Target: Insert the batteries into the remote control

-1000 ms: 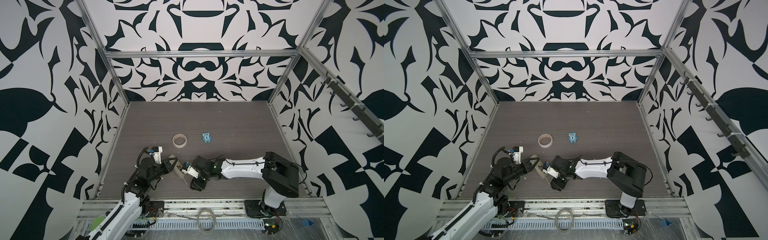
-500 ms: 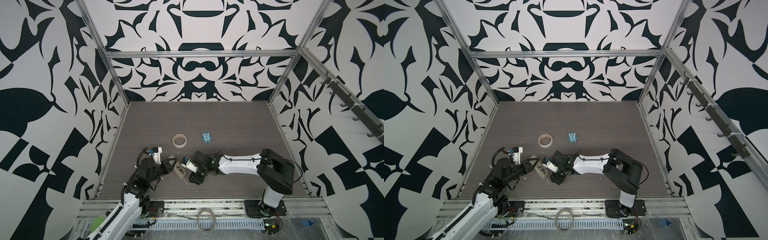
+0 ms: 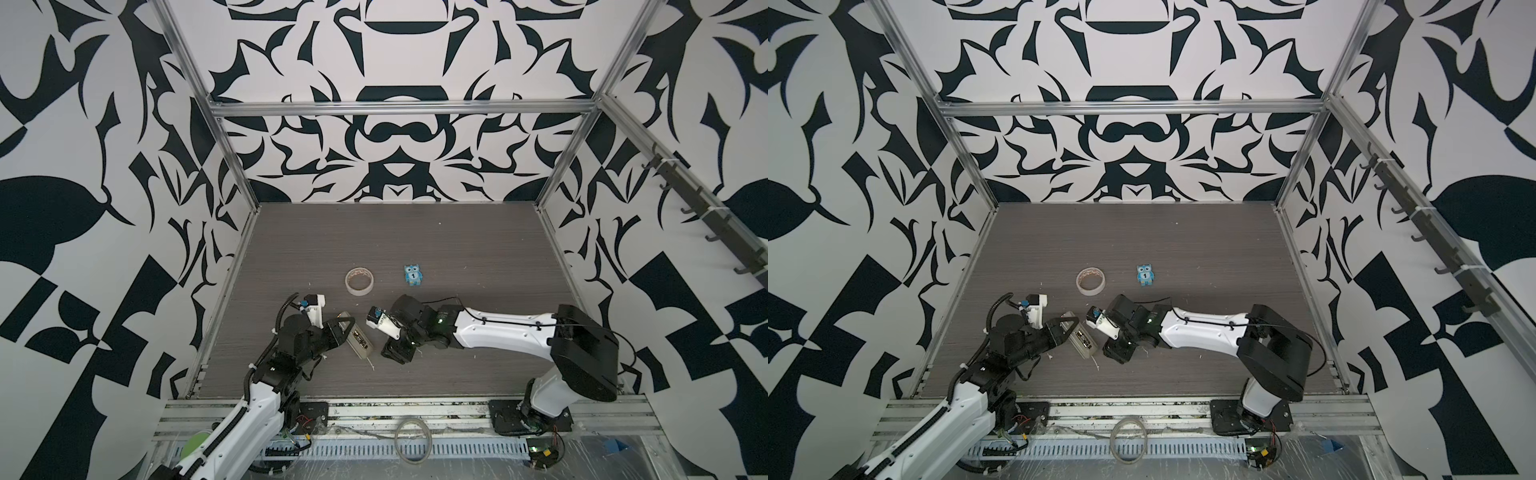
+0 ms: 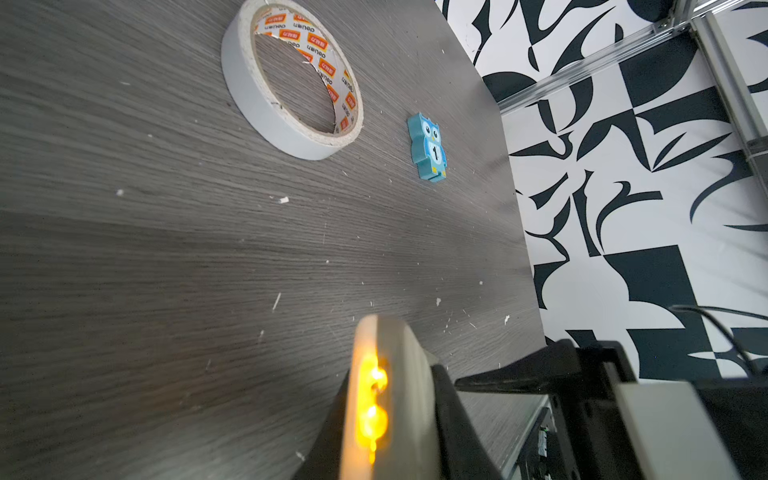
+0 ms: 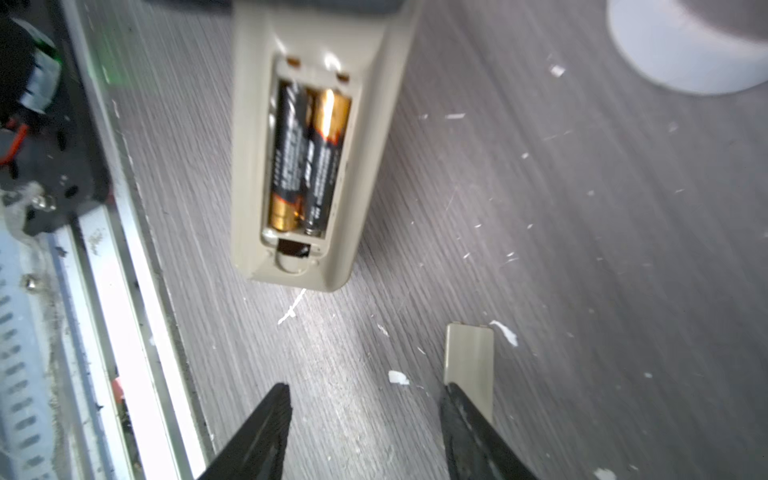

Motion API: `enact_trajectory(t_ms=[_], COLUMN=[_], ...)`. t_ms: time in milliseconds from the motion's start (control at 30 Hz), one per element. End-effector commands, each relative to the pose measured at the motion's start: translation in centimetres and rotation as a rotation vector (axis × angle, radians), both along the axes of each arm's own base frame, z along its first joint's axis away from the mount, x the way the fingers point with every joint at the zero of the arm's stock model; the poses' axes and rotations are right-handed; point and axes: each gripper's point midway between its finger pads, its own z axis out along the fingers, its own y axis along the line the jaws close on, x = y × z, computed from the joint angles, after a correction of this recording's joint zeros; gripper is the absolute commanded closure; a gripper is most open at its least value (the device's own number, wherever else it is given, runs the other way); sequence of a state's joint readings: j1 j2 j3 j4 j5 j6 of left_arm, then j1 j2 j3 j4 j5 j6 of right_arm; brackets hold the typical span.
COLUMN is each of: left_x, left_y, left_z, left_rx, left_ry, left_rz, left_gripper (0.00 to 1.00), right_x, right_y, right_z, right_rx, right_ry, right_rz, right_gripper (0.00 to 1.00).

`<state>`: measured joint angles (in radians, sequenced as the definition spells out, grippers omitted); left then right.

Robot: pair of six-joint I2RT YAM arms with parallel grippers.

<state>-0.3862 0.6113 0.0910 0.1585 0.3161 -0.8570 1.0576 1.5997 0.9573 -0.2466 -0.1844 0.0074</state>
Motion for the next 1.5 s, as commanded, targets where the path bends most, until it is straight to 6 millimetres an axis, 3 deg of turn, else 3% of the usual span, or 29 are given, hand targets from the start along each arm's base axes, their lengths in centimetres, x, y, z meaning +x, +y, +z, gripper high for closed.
enact_trajectory(t_ms=[0,300,733,1467], left_x=[0.1,-0.4,-0.2,-0.3], left_y=[-0.3,-0.8,-1.1,-1.2], left_z=[0.5,1.0,1.2,1.1], left_rx=[-0.021,-0.044,-0.044,-0.045], left_ry=[-0.035,-0.040,-0.043,-0.038], left_rz=[-0.015,-0.057,-0.070,-0.076], left_gripper=[1.00,1.00,1.00,1.00], right_x=[1.2,2.9,2.9,2.9], right_y=[-1.7,-4.5,-4.1,-3.9], right_z=[-0.1,-2.0,-3.5,-4.9], right_rx=[-0.057,-0.142,-0.170,-0.205], right_ry=[-0.009,0.035,0.072,0.101], right_rz=[-0.055,-0.116,-0.093,-0.068], right_gripper=[0.39,0.40,0.41,0.57])
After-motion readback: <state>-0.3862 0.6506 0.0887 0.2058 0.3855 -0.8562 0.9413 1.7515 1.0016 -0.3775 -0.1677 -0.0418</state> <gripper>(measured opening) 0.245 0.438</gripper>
